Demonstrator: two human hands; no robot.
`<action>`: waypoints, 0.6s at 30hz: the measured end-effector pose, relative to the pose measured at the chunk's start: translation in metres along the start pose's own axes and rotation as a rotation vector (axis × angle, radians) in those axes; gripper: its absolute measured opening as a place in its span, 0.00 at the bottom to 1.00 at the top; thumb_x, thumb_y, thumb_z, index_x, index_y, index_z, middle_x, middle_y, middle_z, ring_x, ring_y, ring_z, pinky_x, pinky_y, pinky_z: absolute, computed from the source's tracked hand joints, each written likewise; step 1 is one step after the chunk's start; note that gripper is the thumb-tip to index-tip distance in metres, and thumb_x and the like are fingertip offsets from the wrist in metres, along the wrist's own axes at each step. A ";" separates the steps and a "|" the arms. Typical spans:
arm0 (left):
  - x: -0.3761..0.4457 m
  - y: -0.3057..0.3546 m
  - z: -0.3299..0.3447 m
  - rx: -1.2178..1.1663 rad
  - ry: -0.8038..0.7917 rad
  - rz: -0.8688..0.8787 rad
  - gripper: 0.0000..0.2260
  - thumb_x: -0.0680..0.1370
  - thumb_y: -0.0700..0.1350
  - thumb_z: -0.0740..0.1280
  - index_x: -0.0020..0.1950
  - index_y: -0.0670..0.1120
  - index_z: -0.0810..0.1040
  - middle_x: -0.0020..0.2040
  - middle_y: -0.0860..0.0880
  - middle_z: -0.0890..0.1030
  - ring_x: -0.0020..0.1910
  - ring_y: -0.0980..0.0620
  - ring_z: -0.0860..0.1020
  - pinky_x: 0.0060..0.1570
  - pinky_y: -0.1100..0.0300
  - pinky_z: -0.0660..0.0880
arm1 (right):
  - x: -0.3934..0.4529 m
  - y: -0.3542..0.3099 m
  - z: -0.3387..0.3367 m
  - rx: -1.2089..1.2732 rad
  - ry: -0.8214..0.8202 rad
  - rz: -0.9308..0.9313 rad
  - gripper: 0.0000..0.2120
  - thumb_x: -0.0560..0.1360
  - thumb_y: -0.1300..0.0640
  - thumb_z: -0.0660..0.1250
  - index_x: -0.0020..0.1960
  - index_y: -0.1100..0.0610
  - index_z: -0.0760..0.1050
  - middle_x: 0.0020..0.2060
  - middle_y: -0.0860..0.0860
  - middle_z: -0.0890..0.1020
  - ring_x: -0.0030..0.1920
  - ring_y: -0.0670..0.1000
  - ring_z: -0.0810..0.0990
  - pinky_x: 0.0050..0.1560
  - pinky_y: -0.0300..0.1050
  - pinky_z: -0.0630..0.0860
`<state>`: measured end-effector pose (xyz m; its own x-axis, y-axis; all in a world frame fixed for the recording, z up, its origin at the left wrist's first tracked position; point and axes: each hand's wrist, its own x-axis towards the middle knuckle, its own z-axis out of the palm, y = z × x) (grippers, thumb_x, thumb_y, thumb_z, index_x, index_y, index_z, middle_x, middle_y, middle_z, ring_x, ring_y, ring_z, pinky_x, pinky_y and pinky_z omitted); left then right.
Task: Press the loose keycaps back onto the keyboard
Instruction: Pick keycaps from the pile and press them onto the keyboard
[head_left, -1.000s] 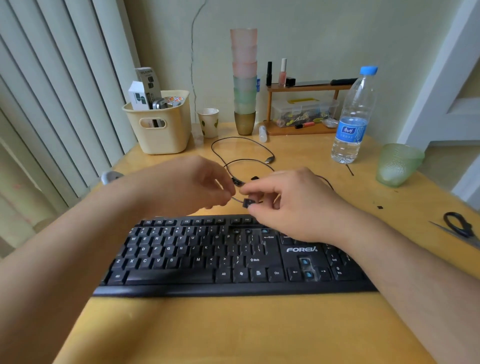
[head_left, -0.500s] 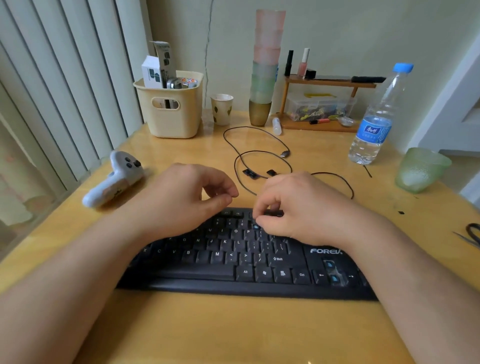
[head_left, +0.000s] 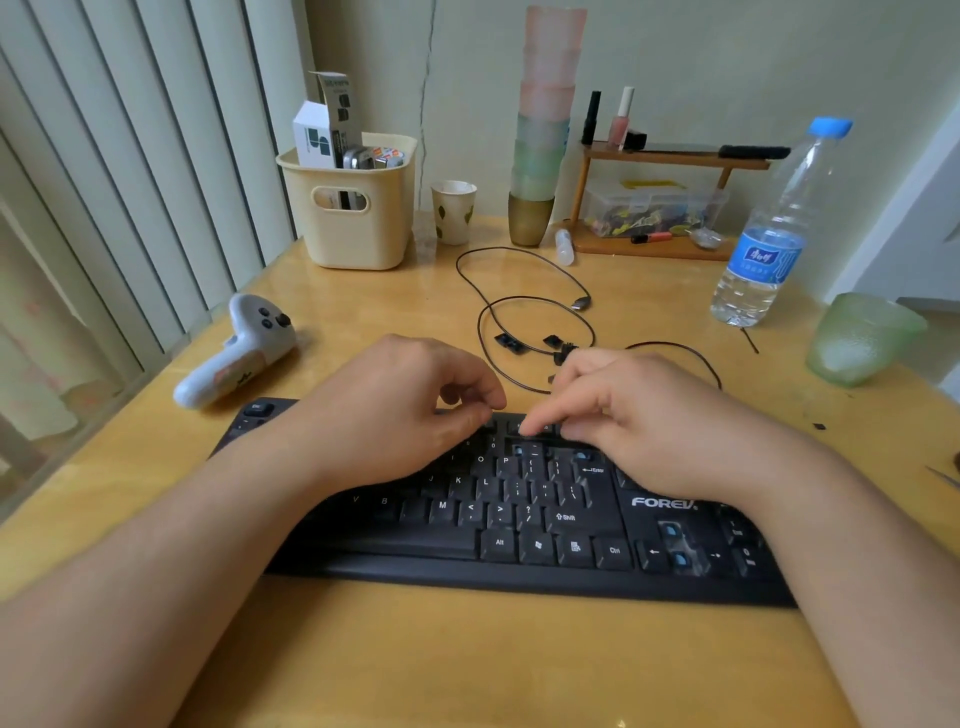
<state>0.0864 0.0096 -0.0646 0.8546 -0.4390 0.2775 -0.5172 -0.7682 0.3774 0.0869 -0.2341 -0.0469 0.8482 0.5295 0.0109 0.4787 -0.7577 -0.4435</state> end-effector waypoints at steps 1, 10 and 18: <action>0.000 0.001 0.001 -0.003 0.001 0.001 0.06 0.80 0.52 0.70 0.55 0.60 0.85 0.43 0.64 0.80 0.49 0.68 0.76 0.46 0.74 0.71 | 0.001 -0.003 0.002 -0.017 -0.034 -0.003 0.17 0.82 0.56 0.68 0.55 0.33 0.83 0.49 0.39 0.76 0.49 0.40 0.75 0.51 0.39 0.73; 0.001 0.004 0.003 -0.003 -0.002 0.025 0.06 0.80 0.52 0.70 0.54 0.61 0.84 0.43 0.66 0.79 0.49 0.70 0.75 0.45 0.76 0.69 | 0.011 -0.009 0.004 -0.196 -0.101 -0.012 0.18 0.79 0.54 0.72 0.60 0.32 0.81 0.50 0.40 0.71 0.52 0.41 0.71 0.52 0.45 0.75; 0.000 0.005 0.002 -0.004 -0.014 0.021 0.06 0.80 0.52 0.70 0.55 0.62 0.84 0.46 0.64 0.81 0.48 0.71 0.75 0.45 0.76 0.69 | 0.017 -0.008 0.001 -0.226 -0.089 -0.079 0.14 0.76 0.55 0.76 0.54 0.36 0.84 0.50 0.38 0.72 0.51 0.37 0.71 0.45 0.36 0.69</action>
<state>0.0836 0.0052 -0.0642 0.8440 -0.4616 0.2731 -0.5353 -0.7569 0.3749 0.0969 -0.2186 -0.0437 0.7876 0.6144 -0.0459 0.5898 -0.7734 -0.2324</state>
